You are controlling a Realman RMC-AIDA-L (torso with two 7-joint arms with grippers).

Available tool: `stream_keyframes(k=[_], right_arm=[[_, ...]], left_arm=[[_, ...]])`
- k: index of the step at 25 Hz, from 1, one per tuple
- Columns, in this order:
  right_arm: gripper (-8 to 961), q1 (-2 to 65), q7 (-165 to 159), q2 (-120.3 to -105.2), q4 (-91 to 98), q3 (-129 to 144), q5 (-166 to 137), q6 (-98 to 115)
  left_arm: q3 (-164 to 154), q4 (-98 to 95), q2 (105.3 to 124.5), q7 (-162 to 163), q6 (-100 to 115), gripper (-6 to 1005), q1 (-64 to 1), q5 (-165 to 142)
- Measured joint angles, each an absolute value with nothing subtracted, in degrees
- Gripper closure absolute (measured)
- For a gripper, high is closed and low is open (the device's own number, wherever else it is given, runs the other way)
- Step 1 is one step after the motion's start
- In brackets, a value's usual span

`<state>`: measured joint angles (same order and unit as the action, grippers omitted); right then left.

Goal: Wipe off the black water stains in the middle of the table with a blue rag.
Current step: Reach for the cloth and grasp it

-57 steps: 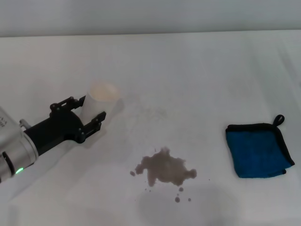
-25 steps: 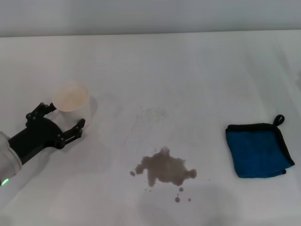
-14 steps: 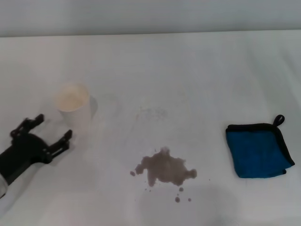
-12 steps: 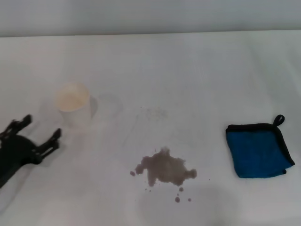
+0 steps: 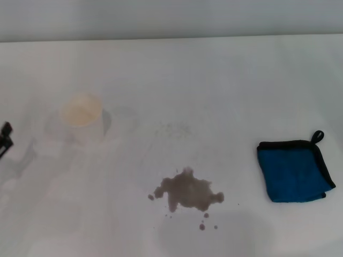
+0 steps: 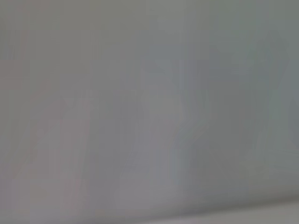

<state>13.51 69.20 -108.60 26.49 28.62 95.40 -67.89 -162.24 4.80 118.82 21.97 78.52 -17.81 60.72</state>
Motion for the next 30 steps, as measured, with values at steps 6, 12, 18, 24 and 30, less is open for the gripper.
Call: stream_keyframes(k=[6,12,18,24,30], right_arm=[[113,16.1,51.6,-103.85,33.4,33.9,78.6,-78.4],[112,19.3,42.1,-105.61,49.9,35.0,62.7,-95.3],[113,21.0,33.5,-112.22,69.9,41.5,46.9,-99.3],[113,21.2,24.0,-115.32,83.0,55.5,37.9,-98.1],[112,21.3,13.0,-115.20,88.8,69.1,32.5,-95.7]], left_arm=[[-162.2,5.6,118.71,22.2,81.6,112,-18.7,65.0],[-162.2,6.1,118.70,21.6,82.6,112,-20.8,69.4],[-162.2,7.1,118.67,21.6,82.5,111,-22.2,72.0],[-162.2,7.5,118.65,21.6,82.6,111,-22.9,72.8],[-162.2,7.8,118.60,21.6,82.6,112,-23.3,74.2]])
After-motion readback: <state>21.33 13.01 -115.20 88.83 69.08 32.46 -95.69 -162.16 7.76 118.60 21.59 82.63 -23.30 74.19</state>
